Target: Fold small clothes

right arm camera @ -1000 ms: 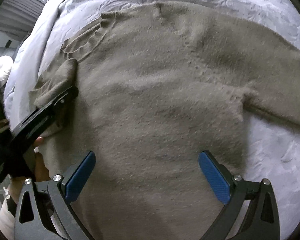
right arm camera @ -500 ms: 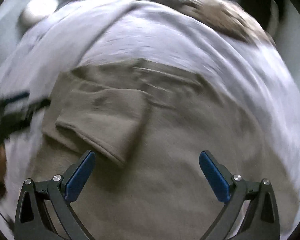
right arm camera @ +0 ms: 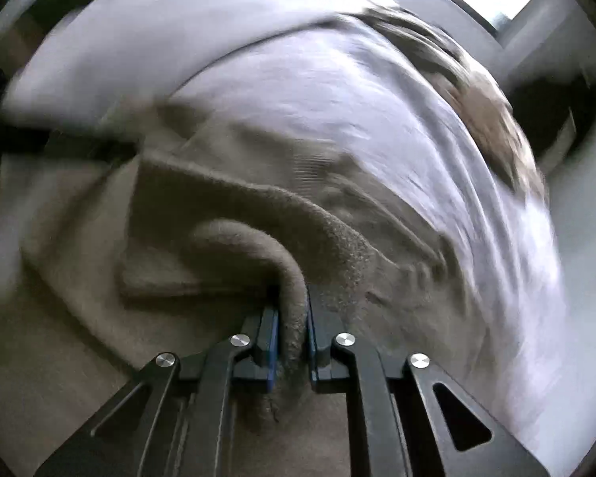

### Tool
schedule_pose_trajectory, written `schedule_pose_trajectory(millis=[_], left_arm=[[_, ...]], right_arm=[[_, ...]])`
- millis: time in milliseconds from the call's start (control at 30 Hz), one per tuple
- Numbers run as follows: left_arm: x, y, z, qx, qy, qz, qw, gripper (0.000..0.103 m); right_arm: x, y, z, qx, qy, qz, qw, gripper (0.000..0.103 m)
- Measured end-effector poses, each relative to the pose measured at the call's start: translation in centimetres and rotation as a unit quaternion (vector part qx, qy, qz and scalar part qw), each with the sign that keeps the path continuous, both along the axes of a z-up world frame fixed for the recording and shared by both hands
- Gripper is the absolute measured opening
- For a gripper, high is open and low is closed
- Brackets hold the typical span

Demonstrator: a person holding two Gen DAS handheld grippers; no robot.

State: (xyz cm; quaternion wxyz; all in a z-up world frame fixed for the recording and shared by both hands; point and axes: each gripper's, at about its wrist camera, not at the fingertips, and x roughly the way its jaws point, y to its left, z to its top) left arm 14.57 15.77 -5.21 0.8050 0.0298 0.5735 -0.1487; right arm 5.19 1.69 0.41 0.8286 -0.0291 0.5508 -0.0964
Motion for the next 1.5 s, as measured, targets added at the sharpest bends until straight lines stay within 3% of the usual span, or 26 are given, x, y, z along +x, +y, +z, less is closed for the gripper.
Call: schedule_pose_trajectory(millis=[67, 133, 200, 267, 333, 367, 400, 433, 467, 567, 700, 833, 933, 1067, 1100, 1133, 1167, 1233, 1267, 1333, 1367, 1433, 1500], left_arm=[[0.3, 0.0, 0.0, -0.005, 0.004, -0.002, 1.0000, 0.033], [0.1, -0.1, 0.0, -0.004, 0.003, -0.004, 1.0000, 0.033], [0.1, -0.1, 0.0, -0.003, 0.002, -0.006, 1.0000, 0.033], [0.1, -0.1, 0.0, -0.002, 0.003, -0.005, 1.0000, 0.033], [0.5, -0.5, 0.0, -0.001, 0.007, -0.003, 1.0000, 0.033], [0.5, -0.7, 0.2, 0.000, 0.008, -0.006, 0.9999, 0.033], [0.6, -0.8, 0.4, 0.003, 0.006, -0.011, 0.9999, 0.031], [0.8, -1.1, 0.8, 0.004, 0.002, -0.017, 0.9999, 0.011], [1.0, -1.2, 1.3, -0.001, -0.003, -0.024, 0.9997, 0.009], [1.4, -0.4, 2.3, -0.025, -0.003, -0.041, 0.9988, 0.009], [1.7, 0.3, 1.2, -0.019, 0.010, -0.058, 0.9981, 0.009], [2.4, 0.5, 0.6, -0.034, 0.025, -0.059, 0.9974, 0.009], [2.8, 0.8, 0.2, -0.048, 0.037, -0.065, 0.9961, 0.009], [2.9, 0.6, 0.2, -0.041, 0.039, -0.074, 0.9956, 0.009], [2.9, 0.6, 0.2, -0.039, 0.038, -0.074, 0.9957, 0.009], [2.9, 0.6, 0.2, -0.039, 0.038, -0.073, 0.9958, 0.009], [2.9, 0.6, 0.2, -0.039, 0.039, -0.072, 0.9958, 0.009], [3.0, 0.4, 0.2, -0.040, 0.040, -0.072, 0.9958, 0.009], [3.0, 0.4, 0.2, -0.040, 0.040, -0.073, 0.9957, 0.009], [3.0, 0.2, 0.1, -0.038, 0.038, -0.078, 0.9955, 0.009], [3.0, 0.2, 0.1, -0.037, 0.037, -0.079, 0.9955, 0.009], [2.9, 0.3, -0.1, -0.040, 0.035, -0.080, 0.9954, 0.010], [2.8, 0.6, -0.3, -0.042, 0.034, -0.074, 0.9958, 0.013]], right_arm=[[-2.3, -5.1, 0.6, 0.107, -0.031, -0.109, 0.988, 0.011], [-5.1, -9.1, 0.2, 0.197, -0.054, -0.204, 0.958, 0.011], [-9.3, -13.6, -1.4, 0.301, -0.077, -0.317, 0.896, 0.012], [-12.6, -16.2, -3.4, 0.364, -0.076, -0.382, 0.846, 0.023], [-14.7, -17.3, -4.3, 0.408, -0.087, -0.406, 0.813, 0.042], [-15.6, -17.9, -4.7, 0.436, -0.099, -0.412, 0.794, 0.043], [-15.9, -18.1, -4.6, 0.442, -0.101, -0.414, 0.790, 0.044], [-16.0, -18.3, -4.2, 0.442, -0.105, -0.413, 0.789, 0.046], [-15.9, -18.4, -4.0, 0.441, -0.107, -0.412, 0.790, 0.047], [-15.3, -18.8, -3.7, 0.451, -0.110, -0.405, 0.788, 0.047], [-14.7, -19.1, -4.3, 0.482, -0.111, -0.409, 0.767, 0.047], [-15.6, -18.4, -4.1, 0.477, -0.108, -0.411, 0.769, 0.054], [-16.9, -18.6, -4.2, 0.487, -0.121, -0.421, 0.756, 0.060], [-16.7, -19.8, -5.3, 0.508, -0.141, -0.440, 0.727, 0.061], [-16.3, -20.2, -5.5, 0.506, -0.135, -0.443, 0.727, 0.061], [-15.8, -20.5, -5.6, 0.503, -0.131, -0.443, 0.731, 0.048], [-15.1, -20.8, -5.3, 0.494, -0.123, -0.437, 0.741, 0.009], [-14.3, -20.9, -4.3, 0.466, -0.110, -0.424, 0.769, 0.008], [-13.9, -20.7, -3.4, 0.435, -0.099, -0.410, 0.796, 0.008], [-13.5, -20.3, -2.8, 0.397, -0.076, -0.392, 0.826, 0.008], [-13.5, -20.0, -2.9, 0.364, -0.052, -0.382, 0.848, 0.008], [-13.5, -19.6, -3.7, 0.320, -0.020, -0.371, 0.872, 0.008], [-14.1, -19.5, -3.7, 0.310, -0.017, -0.367, 0.877, 0.008]])
